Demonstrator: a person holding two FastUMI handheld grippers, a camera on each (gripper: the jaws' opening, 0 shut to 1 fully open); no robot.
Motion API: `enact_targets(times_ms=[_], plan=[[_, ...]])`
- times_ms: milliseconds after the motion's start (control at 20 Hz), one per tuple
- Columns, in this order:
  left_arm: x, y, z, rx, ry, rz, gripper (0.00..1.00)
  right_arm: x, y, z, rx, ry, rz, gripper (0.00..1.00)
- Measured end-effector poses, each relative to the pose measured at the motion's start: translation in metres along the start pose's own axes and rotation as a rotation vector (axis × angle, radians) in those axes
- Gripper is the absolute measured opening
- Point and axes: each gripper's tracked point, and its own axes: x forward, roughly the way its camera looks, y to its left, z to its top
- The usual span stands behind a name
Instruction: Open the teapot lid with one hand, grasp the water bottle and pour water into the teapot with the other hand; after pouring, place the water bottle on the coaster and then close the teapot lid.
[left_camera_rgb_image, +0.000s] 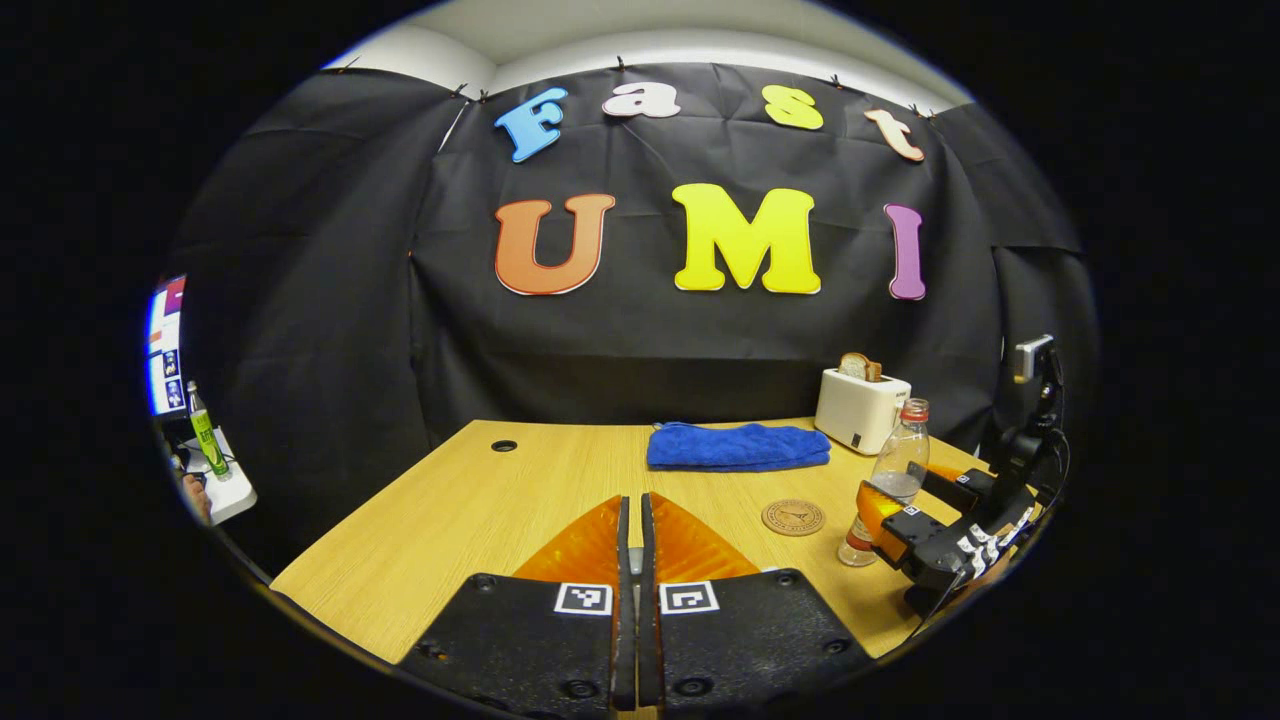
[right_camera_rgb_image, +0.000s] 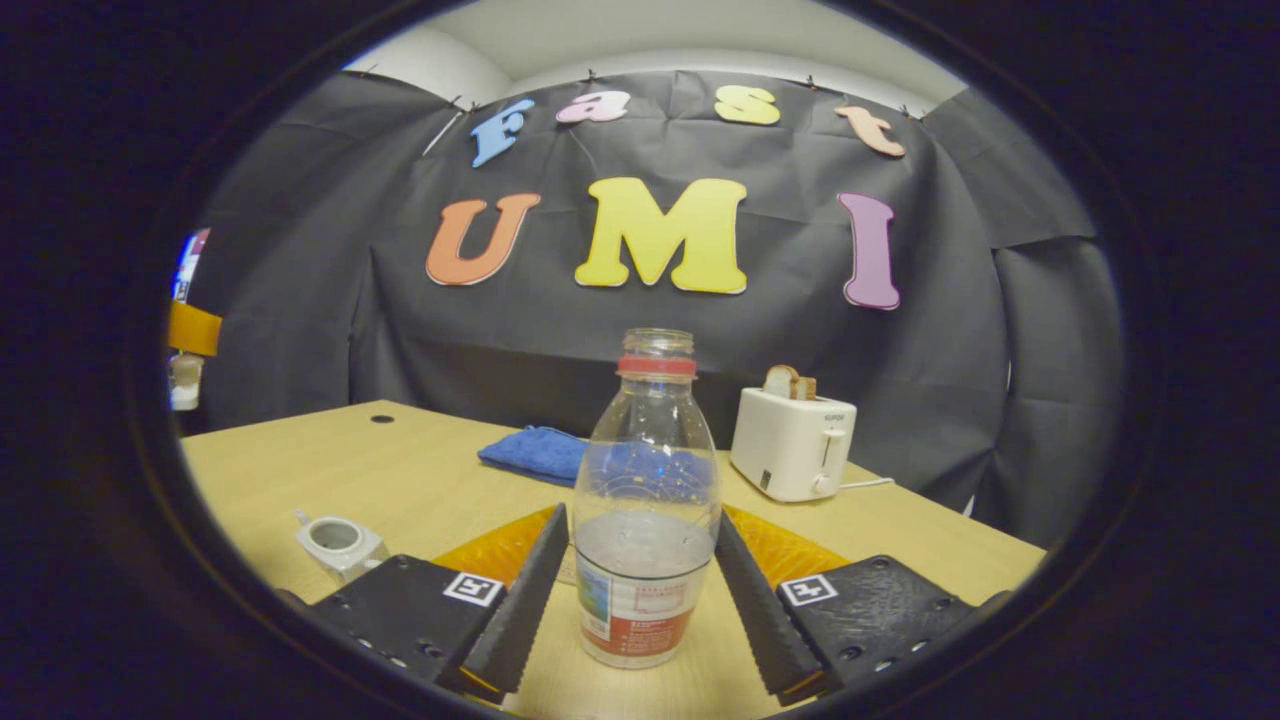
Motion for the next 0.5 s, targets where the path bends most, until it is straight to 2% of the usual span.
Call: enact_targets(times_ms=[50,100,250,350,500], plan=[[-0.002,0.009,0.002,-0.008,-0.007,0.012,0.04,-0.001,0.004,0.001,0.004,0.003,0.022,0.78],[-0.004,0.017,0.004,-0.004,-0.012,0.022,0.04,-0.006,0.006,0.004,-0.028,0.013,0.031,0.75],[-0.008,0.040,0.005,0.008,-0.016,0.065,0.03,-0.013,0.008,0.015,-0.133,0.012,0.031,0.75],[-0.015,0.054,0.010,0.015,-0.029,0.094,0.03,-0.018,0.008,0.026,-0.283,0.004,-0.004,0.75],[-0.020,0.065,0.014,-0.013,-0.048,0.087,0.03,-0.021,0.014,0.030,-0.450,-0.006,-0.026,0.75]])
